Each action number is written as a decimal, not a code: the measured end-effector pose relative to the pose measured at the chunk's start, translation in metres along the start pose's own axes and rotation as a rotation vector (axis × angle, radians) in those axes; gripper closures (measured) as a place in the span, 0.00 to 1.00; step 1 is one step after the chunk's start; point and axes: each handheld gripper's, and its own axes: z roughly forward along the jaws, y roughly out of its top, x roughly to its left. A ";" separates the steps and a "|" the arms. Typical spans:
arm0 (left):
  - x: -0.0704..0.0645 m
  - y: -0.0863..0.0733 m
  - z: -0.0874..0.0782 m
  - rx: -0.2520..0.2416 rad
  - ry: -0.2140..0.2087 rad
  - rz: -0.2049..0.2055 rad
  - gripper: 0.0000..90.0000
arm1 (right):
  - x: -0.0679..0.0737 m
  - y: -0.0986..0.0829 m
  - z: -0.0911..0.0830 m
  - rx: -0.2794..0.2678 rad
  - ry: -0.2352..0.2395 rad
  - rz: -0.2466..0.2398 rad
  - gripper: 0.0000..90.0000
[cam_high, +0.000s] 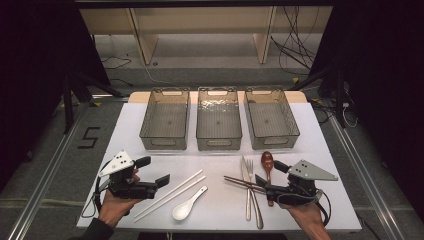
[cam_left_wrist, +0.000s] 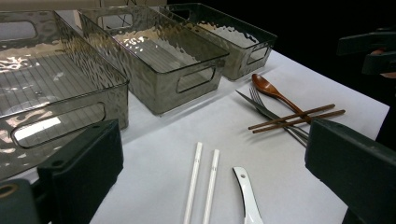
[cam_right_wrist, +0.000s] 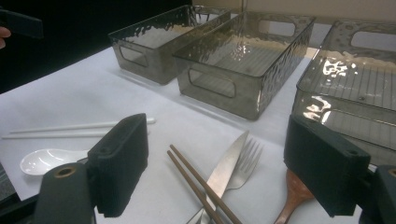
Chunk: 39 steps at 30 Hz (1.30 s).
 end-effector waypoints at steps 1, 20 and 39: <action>0.000 0.000 0.000 0.002 -0.001 0.000 0.04 | 0.000 0.001 0.000 0.003 0.000 -0.006 0.25; 0.001 0.000 0.001 0.005 -0.002 -0.001 0.04 | -0.009 0.009 0.003 0.088 0.037 -0.051 0.26; 0.002 0.001 0.003 0.014 0.000 -0.001 0.04 | -0.029 0.030 0.012 0.417 0.071 -0.262 0.32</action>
